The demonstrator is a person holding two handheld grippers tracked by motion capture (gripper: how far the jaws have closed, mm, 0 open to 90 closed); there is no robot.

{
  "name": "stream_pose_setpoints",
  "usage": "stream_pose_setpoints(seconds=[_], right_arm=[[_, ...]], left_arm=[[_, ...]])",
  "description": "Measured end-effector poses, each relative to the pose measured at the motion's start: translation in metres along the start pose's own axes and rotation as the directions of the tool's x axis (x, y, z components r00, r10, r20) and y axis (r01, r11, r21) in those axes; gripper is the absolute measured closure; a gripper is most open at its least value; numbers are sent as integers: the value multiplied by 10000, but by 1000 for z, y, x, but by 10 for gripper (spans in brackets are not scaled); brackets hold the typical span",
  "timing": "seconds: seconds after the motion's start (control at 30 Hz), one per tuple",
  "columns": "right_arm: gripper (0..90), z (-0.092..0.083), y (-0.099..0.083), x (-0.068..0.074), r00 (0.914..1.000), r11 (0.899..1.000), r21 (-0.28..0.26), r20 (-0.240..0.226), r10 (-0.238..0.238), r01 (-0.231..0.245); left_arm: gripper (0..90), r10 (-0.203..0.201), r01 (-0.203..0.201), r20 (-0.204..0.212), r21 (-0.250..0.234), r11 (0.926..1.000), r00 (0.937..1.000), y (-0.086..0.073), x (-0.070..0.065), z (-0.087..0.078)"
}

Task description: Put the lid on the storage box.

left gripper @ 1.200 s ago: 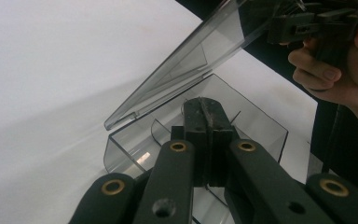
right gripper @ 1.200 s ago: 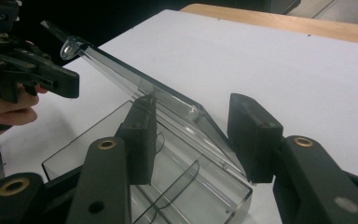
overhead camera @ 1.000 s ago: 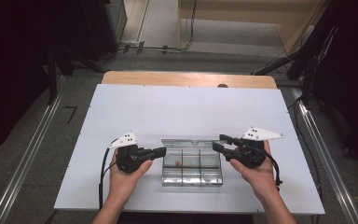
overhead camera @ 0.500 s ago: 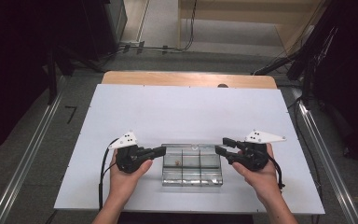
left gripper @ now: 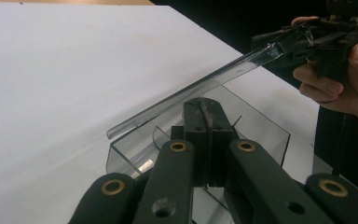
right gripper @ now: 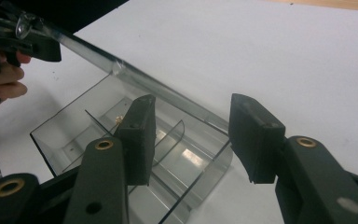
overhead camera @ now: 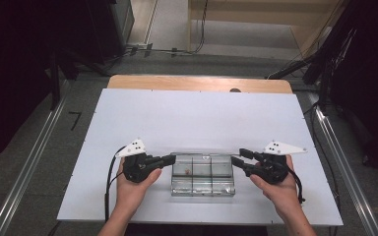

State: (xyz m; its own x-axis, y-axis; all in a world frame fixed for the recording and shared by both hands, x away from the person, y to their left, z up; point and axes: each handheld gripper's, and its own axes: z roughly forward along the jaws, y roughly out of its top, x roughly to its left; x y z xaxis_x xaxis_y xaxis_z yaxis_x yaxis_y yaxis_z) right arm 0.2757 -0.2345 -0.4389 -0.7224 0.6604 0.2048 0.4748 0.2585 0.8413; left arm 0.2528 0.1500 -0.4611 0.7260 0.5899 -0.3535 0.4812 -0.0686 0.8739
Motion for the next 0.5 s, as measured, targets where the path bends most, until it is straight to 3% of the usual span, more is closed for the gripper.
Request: stream_pose_setpoints(seconds=[0.17, 0.5], right_arm=[[584, -3, -5, -1, 10000, 9999, 100, 36, 72, -72], [845, -3, -16, -1, 9986, 9981, 405, 296, 443, -455]], left_arm=[[898, -61, 61, 32, -21, 10000, 10000, 0, 1, 0], [898, -95, 95, 25, 10, 10000, 10000, -2, 1, 1]])
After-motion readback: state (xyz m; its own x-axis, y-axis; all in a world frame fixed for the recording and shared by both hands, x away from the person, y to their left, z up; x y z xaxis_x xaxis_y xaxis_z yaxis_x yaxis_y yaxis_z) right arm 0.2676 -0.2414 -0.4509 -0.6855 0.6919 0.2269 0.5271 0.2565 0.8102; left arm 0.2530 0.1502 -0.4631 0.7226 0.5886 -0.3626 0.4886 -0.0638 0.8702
